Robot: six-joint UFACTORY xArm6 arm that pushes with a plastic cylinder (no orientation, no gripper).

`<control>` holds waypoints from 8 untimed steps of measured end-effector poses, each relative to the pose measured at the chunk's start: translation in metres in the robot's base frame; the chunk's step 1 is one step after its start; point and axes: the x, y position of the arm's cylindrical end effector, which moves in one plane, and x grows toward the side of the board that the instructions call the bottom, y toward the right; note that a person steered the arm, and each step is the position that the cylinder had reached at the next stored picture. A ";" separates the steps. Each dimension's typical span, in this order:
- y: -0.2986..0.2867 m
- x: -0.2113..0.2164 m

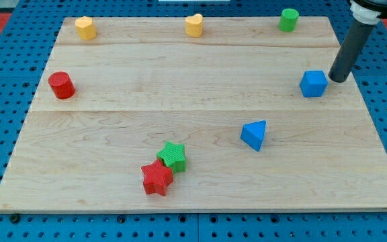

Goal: Push the red star below the red circle

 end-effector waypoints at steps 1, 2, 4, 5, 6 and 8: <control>0.000 -0.001; 0.007 0.011; 0.027 0.082; 0.030 0.115; 0.025 0.158; -0.104 0.239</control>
